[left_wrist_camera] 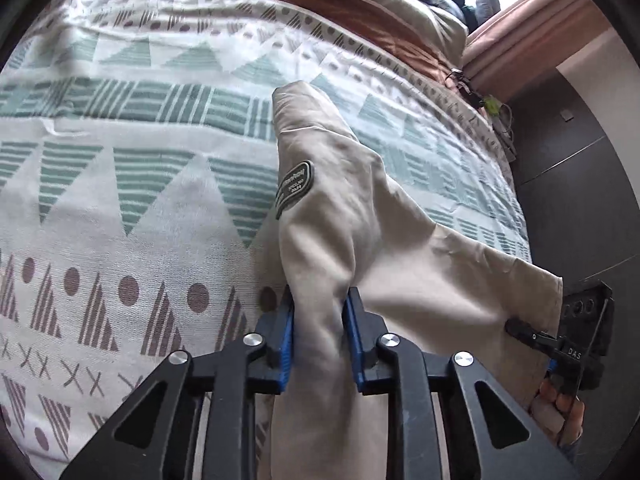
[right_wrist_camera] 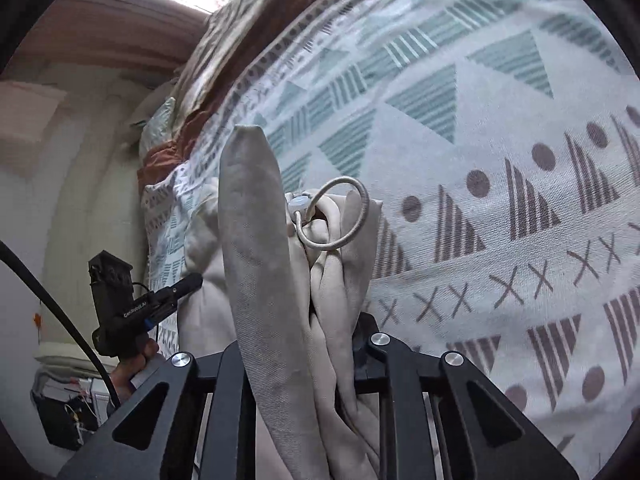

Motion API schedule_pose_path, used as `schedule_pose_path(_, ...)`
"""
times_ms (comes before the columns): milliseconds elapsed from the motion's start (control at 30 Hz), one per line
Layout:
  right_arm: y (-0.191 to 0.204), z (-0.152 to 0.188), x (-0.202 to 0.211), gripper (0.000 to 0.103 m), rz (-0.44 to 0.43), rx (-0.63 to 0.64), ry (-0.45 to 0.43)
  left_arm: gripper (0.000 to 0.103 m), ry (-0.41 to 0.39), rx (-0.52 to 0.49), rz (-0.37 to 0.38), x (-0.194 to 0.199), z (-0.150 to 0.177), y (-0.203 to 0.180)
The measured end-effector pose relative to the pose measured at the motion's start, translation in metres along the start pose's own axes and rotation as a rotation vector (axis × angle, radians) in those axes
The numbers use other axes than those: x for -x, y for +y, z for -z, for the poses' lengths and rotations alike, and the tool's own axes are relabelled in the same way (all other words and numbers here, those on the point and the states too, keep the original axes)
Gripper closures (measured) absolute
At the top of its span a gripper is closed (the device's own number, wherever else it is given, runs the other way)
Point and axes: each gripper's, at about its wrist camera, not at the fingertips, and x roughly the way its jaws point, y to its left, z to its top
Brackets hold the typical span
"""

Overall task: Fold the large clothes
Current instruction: 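Lift the folded beige jacket with both tools and carry it off the duvet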

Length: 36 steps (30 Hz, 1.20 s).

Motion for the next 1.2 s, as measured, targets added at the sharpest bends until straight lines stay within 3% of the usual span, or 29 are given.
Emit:
schedule_pose_path(233,0.033,0.032,0.065,0.089,-0.024,0.082,-0.114,0.084,-0.122,-0.068,0.051,0.067,0.011,-0.04)
schedule_pose_path(467,0.054,0.081,0.171,0.089,-0.027,0.171,-0.255,0.084,-0.226,-0.137,0.155,0.129,0.032,-0.094)
schedule_pose_path(633,0.066,0.113,0.243,0.091,0.022,0.222,-0.36,0.085,-0.264,-0.219,0.24,0.155,0.047,-0.147)
schedule_pose_path(833,0.081,0.145,0.333,0.091,0.127,0.269,-0.483,0.085,-0.245,-0.284,0.348,0.163,0.056,-0.215)
schedule_pose_path(1200,0.067,0.2,0.501,0.091,0.367,0.249,-0.662,0.085,-0.159,-0.467,0.526,0.175,0.091,-0.362)
